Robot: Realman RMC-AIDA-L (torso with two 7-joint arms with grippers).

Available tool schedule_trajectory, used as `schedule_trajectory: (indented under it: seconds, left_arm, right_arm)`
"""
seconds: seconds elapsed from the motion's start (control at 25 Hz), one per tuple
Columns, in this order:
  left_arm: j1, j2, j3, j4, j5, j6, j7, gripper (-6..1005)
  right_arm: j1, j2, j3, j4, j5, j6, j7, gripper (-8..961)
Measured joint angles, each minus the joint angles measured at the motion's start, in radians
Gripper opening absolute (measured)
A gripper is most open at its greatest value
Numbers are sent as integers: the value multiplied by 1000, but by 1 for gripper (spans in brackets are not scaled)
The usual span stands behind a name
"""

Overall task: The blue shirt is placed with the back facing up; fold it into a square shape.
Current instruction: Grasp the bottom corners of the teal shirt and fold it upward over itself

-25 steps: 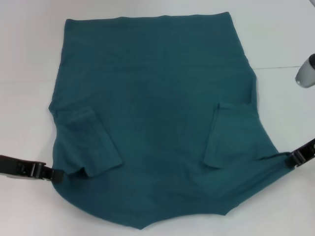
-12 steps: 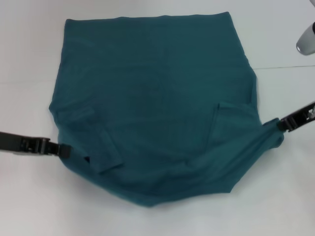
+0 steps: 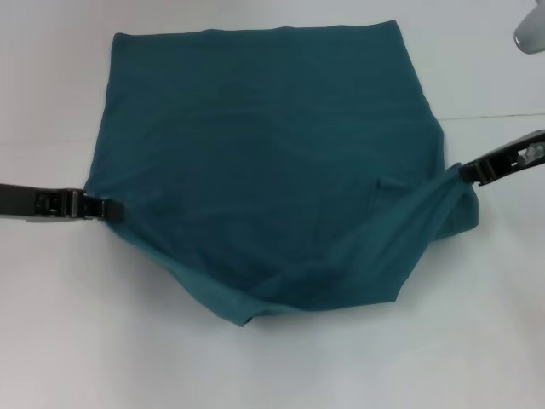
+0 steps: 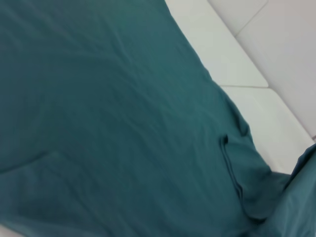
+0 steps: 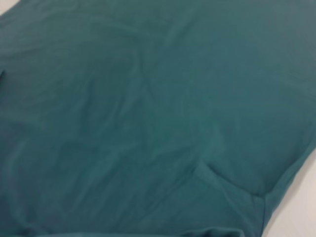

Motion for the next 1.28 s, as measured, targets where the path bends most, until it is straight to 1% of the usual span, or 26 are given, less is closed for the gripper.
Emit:
schedule_trajectory:
  seconds: [0.24, 0.52, 0.68, 1.0, 1.28]
  left_arm:
    - [-9, 2, 0, -7, -38, -34, 7, 37]
    - [-13, 2, 0, -10, -50, -96, 9, 38]
    - [-24, 2, 5, -14, -58, -135, 10, 39]
    - [-65, 3, 11, -63, -66, -233, 26, 40]
    - [-82, -7, 14, -75, -67, -310, 40, 40]
  right_arm:
    - [6, 1, 10, 5, 1, 53, 9, 15]
    - [10, 3, 67, 14, 5, 93, 10, 16]
    - [11, 1, 87, 37, 38, 138, 4, 16]
    - [25, 0, 88, 88, 57, 254, 6, 16]
    - [38, 0, 90, 138, 58, 350, 12, 16]
